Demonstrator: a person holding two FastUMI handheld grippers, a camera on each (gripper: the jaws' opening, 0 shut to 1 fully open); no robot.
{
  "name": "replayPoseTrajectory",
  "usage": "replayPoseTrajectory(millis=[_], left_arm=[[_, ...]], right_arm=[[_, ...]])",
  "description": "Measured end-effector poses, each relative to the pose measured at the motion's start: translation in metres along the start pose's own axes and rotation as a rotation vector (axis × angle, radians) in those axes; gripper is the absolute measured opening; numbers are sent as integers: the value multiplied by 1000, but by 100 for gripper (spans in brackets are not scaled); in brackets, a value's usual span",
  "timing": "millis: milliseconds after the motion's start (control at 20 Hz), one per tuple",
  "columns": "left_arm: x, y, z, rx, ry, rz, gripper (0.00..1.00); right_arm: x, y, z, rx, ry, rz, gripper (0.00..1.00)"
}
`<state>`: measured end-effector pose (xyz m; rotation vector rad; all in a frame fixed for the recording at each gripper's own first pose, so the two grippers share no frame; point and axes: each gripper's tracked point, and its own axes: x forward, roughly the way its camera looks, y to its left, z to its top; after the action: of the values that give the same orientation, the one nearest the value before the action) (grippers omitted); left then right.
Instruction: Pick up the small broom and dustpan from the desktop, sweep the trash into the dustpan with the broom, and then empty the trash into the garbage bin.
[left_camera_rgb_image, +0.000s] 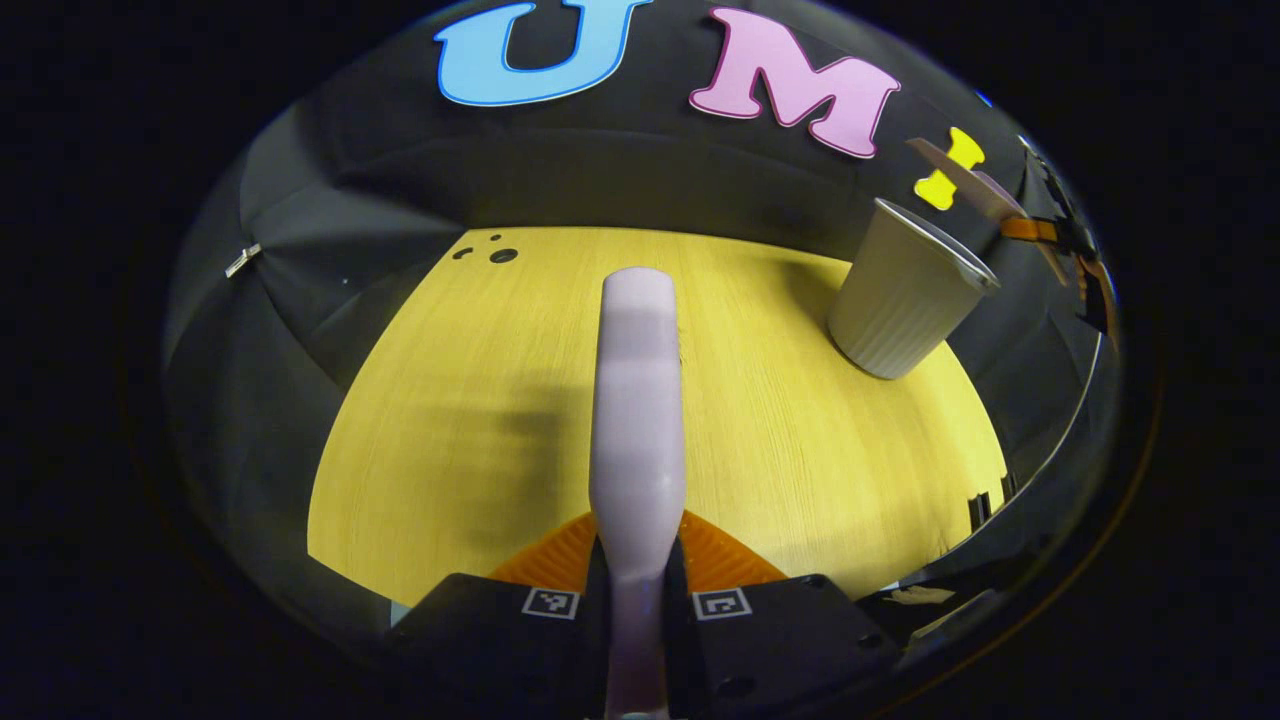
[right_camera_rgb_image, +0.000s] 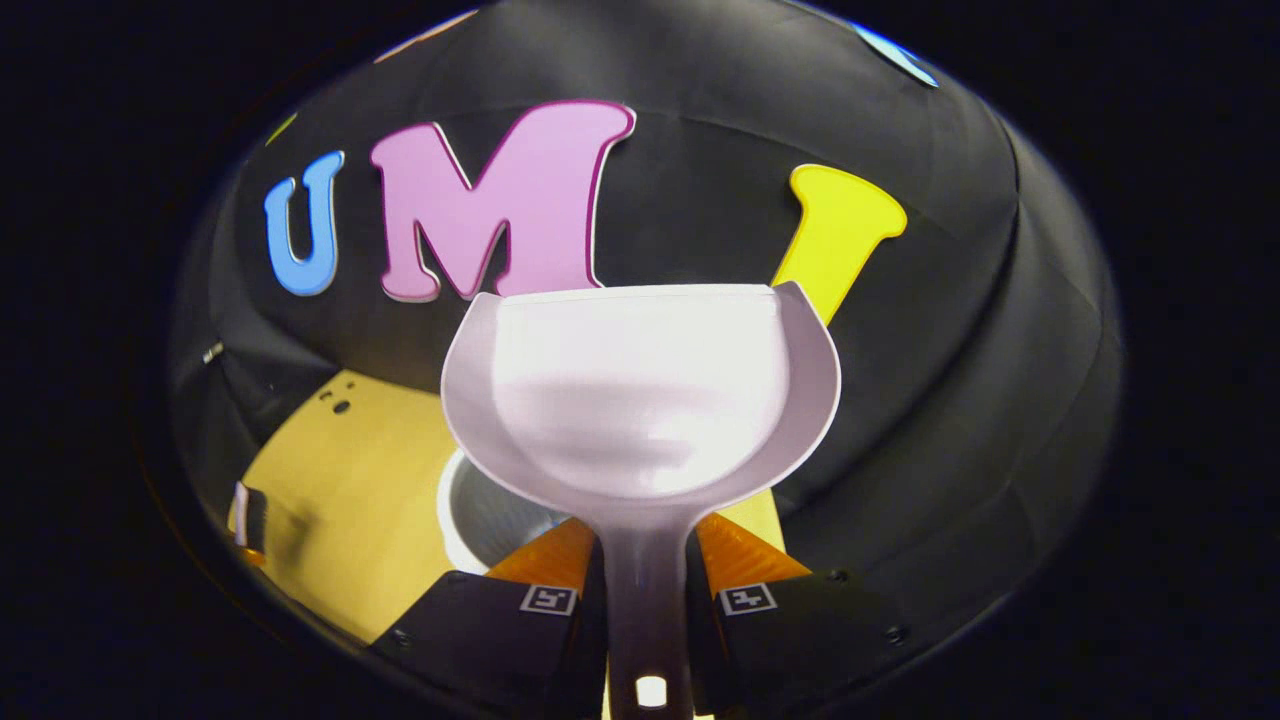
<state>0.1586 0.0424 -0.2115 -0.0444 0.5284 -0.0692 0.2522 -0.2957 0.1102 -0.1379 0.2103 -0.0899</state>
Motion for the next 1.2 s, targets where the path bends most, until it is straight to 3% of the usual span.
replayPoseTrajectory(millis=[100, 250, 550, 650, 850, 1200], left_arm=[[5, 0, 0, -14, 1, -5, 30], [10, 5, -3, 6, 10, -17, 27], [30, 20, -12, 33, -1, -52, 27], [40, 23, -22, 19, 25, -73, 24], [61, 35, -38, 47, 65, -95, 27], [98, 49, -32, 72, 100, -63, 27]], right_arm=[[-23, 13, -1, 4, -15, 21, 37], [-62, 50, -12, 50, -11, 70, 37], [-105, 148, -67, 44, 75, 150, 37], [-115, 180, -98, 25, 136, 170, 37], [-125, 241, -167, 39, 271, 216, 37], [-102, 288, -292, 104, 515, 202, 37]])
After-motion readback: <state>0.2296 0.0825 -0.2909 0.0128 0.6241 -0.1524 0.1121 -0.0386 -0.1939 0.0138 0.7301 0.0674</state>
